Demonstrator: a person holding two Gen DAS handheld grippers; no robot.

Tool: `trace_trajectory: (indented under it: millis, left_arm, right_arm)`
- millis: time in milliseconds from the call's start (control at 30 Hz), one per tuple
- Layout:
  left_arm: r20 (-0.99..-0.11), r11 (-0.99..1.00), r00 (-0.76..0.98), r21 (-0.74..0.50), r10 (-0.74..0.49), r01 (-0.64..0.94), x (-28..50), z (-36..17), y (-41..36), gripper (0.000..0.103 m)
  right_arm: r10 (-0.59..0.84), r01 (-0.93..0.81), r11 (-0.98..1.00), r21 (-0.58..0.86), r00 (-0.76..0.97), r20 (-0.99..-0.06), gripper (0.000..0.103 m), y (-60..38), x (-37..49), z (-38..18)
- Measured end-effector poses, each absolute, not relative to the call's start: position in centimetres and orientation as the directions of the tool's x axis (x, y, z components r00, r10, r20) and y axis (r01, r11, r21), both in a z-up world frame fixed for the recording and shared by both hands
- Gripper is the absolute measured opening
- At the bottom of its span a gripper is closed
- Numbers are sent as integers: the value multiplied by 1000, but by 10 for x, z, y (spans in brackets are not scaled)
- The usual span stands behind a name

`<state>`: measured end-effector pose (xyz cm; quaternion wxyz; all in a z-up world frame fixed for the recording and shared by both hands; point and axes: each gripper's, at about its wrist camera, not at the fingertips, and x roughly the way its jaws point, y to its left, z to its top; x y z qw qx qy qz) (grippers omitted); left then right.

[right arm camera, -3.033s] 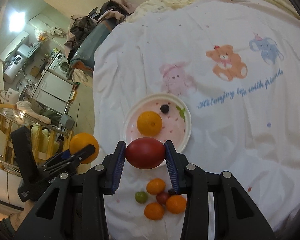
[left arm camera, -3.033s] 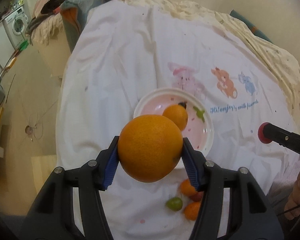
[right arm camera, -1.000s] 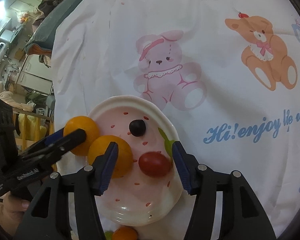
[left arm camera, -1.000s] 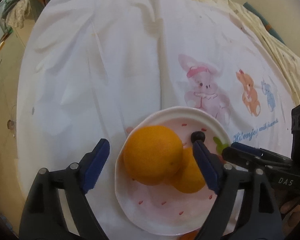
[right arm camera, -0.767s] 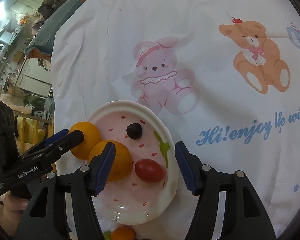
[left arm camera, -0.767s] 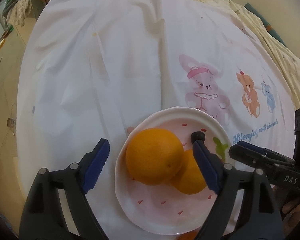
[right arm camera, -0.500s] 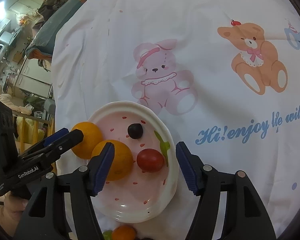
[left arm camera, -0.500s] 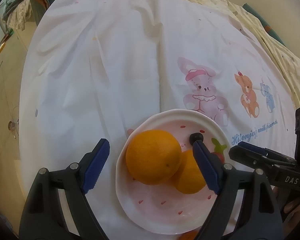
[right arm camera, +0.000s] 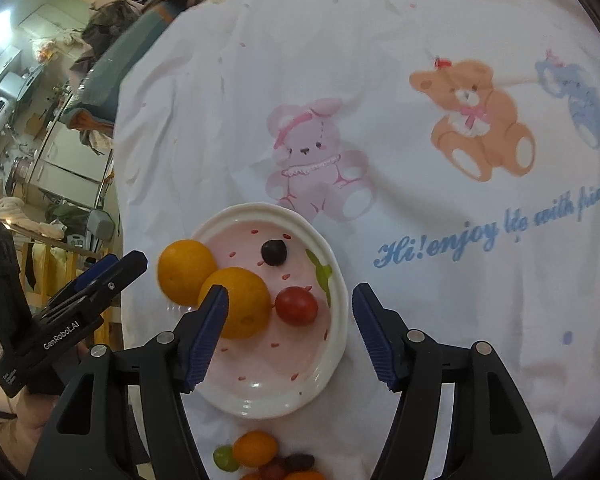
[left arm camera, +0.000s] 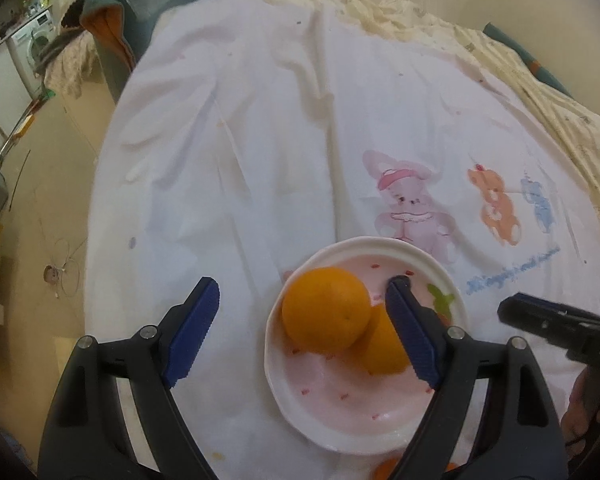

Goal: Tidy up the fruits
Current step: 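Open both grippers to release the orange and tomato on the plate, then move both grippers back to the fruit and grasp a mandarin with the left gripper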

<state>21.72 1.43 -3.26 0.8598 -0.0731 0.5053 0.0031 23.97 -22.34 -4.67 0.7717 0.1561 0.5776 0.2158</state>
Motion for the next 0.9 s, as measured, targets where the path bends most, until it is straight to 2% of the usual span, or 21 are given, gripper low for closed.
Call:
trace_trajectory:
  millis: [67, 133, 467, 900]
  left_arm:
    - [-849, 993, 525, -102, -58, -55, 207, -18, 12, 83]
    - [-829, 997, 557, -76, -43, -35, 196, -6, 10, 83]
    - [-827, 996, 558, -92, -64, -22, 137, 12, -2, 83]
    - [-853, 996, 517, -91, -76, -2, 88, -2, -18, 83]
  right_arm:
    - [518, -172, 855, 489, 273, -810, 87, -226, 233, -34]
    - [523, -186, 853, 489, 308, -795, 88, -231, 222, -21]
    - [513, -222, 858, 464, 328, -793, 89, -238, 168, -1]
    - [510, -131, 859, 495, 316, -800, 89, -256, 117, -12]
